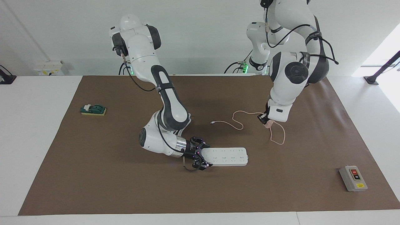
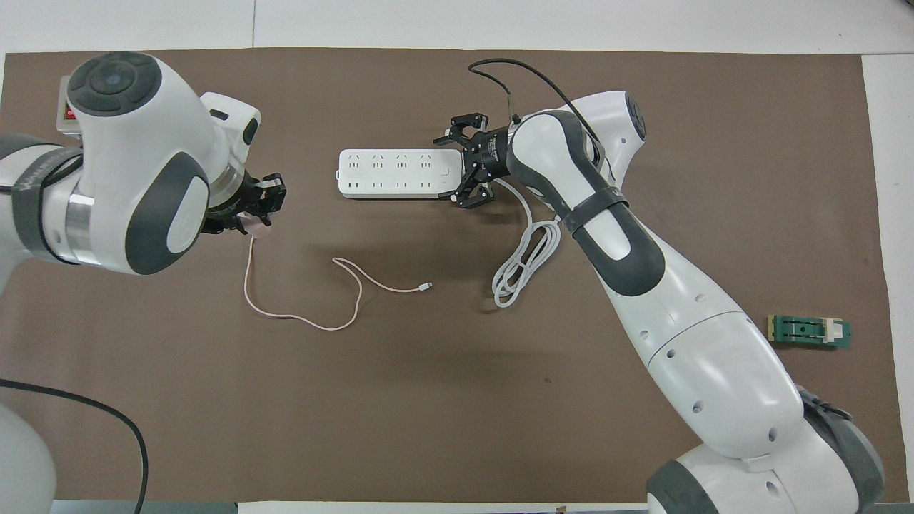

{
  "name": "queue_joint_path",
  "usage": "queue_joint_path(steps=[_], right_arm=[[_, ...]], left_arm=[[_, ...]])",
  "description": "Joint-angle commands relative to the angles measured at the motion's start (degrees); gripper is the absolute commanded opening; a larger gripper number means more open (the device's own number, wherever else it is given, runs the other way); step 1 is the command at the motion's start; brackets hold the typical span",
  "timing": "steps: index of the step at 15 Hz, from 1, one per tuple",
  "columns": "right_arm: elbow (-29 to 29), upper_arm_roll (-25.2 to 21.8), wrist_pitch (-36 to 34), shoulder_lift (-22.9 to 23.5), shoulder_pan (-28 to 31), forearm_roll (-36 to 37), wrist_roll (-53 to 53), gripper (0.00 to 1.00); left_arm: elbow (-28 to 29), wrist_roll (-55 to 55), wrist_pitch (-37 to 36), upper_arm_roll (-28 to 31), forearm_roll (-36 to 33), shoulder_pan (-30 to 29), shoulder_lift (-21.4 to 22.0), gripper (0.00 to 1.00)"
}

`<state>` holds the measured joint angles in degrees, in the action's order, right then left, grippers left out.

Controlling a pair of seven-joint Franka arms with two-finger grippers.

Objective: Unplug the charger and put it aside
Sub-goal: 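Carry the plug aside with the left gripper while the right gripper withdraws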

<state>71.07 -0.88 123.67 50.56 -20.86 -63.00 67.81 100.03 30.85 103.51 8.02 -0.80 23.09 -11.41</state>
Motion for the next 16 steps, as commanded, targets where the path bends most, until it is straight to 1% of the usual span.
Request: queue_joint_path(steps=[1,2,3,5,7,9,10,11,12,13,14,16], right_arm=[[3.61,-0.26,-0.27,-5.18,0.38,1.74,2.67,1.00],[5.55,-0.53,-1.23,-7.90,0.64,2.61,2.68,1.00],[7.05,-1.23,-2.81,-10.19,0.73,4.19,2.68,1.00],[9.08,-3.60,-6.67,-14.15,0.73,7.18,2.77,1.00],[9.70,-6.32,-12.11,-17.15,0.82,10.25,2.68,1.00],[9.62,-8.52,-17.91,-19.78,0.91,16.56,1.28,1.00],[9.62,-8.61,-20.20,-21.71,0.91,20.86,0.32,1.00],[9.70,-8.62,-22.49,-23.56,0.82,25.08,-0.83,1.00],[9.79,-8.62,-24.77,-25.14,0.82,28.69,-2.32,1.00],[9.97,-8.70,-26.97,-26.64,0.91,31.60,-4.33,1.00],[10.23,-8.96,-28.91,-28.13,1.26,34.06,-6.61,1.00],[10.14,-9.49,-33.21,-30.51,3.80,38.46,-13.28,1.00]], left_arm=[[12.86,-11.46,2.65,-0.37,-4.35,-2.33,9.97,0.11],[16.74,-14.47,6.15,-0.28,-4.56,-3.47,12.00,0.13],[19.48,-16.50,8.62,-0.37,-4.65,-4.53,13.15,0.15],[22.31,-23.08,11.10,-0.37,-4.65,-6.20,14.48,0.20],[24.15,-27.31,11.89,-0.37,-4.65,-8.40,15.27,0.22],[27.31,-30.31,15.56,-0.37,-4.65,-11.12,15.97,0.24],[28.98,-30.49,17.85,-0.37,-4.65,-12.52,16.07,0.31],[29.95,-30.49,19.70,-0.37,-4.65,-13.84,15.98,0.57],[29.96,-30.49,20.24,-0.37,-4.65,-14.90,15.72,0.79],[29.88,-30.58,20.33,-0.37,-4.65,-16.22,15.63,0.96],[29.53,-31.71,20.33,-0.37,-4.65,-17.36,15.37,1.00],[28.91,-35.05,20.42,-0.37,-4.56,-19.82,15.10,1.00]])
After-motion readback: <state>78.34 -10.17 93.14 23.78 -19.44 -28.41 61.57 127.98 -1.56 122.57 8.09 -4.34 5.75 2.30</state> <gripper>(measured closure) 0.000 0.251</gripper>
